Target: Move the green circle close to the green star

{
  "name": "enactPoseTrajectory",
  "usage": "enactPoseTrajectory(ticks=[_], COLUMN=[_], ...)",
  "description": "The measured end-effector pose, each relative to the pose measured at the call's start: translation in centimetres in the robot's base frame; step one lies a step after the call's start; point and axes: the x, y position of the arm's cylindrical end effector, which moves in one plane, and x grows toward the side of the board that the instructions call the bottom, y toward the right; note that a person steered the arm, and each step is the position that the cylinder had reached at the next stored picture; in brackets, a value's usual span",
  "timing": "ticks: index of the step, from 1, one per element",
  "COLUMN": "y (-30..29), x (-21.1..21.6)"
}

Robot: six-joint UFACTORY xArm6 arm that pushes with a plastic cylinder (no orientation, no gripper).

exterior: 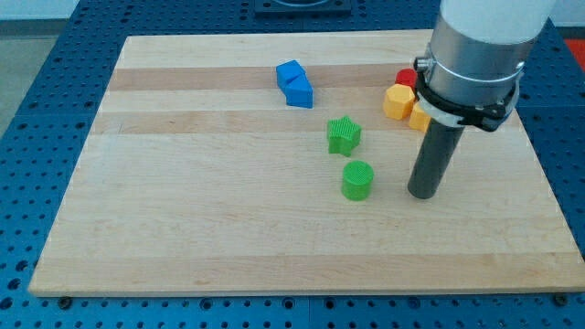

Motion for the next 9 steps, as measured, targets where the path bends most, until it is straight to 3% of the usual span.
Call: enactPoseTrajectory(ticks=[6,9], y=[-6.5,-6.6], x=[1.7,-1.6])
